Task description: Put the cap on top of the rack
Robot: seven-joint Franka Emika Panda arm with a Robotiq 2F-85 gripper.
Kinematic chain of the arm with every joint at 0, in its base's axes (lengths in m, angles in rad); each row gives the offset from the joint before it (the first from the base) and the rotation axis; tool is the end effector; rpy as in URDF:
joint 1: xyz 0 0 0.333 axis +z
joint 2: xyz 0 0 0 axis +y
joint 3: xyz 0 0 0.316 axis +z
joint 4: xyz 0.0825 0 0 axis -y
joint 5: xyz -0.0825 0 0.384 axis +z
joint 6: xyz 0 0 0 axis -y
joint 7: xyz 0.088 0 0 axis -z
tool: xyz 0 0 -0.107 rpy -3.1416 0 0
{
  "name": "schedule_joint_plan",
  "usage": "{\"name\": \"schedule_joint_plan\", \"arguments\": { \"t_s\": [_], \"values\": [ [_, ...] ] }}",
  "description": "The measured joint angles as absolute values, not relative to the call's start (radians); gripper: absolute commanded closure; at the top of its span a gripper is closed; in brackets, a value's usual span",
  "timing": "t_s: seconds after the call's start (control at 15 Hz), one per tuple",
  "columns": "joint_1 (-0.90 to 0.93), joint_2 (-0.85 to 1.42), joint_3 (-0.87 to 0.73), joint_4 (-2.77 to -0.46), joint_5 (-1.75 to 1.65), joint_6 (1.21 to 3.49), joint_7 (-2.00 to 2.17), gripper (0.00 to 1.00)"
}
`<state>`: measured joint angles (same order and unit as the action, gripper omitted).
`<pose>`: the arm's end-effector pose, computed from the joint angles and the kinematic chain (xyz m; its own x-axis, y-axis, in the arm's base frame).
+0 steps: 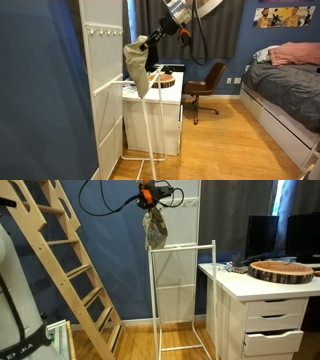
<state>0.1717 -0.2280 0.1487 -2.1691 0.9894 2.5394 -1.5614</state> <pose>0.5029 0.1620 0.5525 0.1184 0.6370 0.7617 0.8689 -0.4377 0.2310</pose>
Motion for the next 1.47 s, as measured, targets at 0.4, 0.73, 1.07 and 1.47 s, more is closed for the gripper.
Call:
{"name": "schedule_joint_plan", "arguments": {
  "t_s": [0.4, 0.73, 1.07, 1.47],
  "values": [
    [0.173, -0.183, 0.089, -2.105, 1.174, 2.520, -1.709, 0.99],
    [0.173, -0.093, 0.083, -2.012, 1.432, 2.504, -1.891, 0.99],
    [0.174, -0.013, 0.118, -1.880, 1.633, 2.571, -2.011, 0.99],
    [0.177, 0.128, 0.135, -1.739, 1.824, 2.650, -2.251, 0.99]
  ]
}}
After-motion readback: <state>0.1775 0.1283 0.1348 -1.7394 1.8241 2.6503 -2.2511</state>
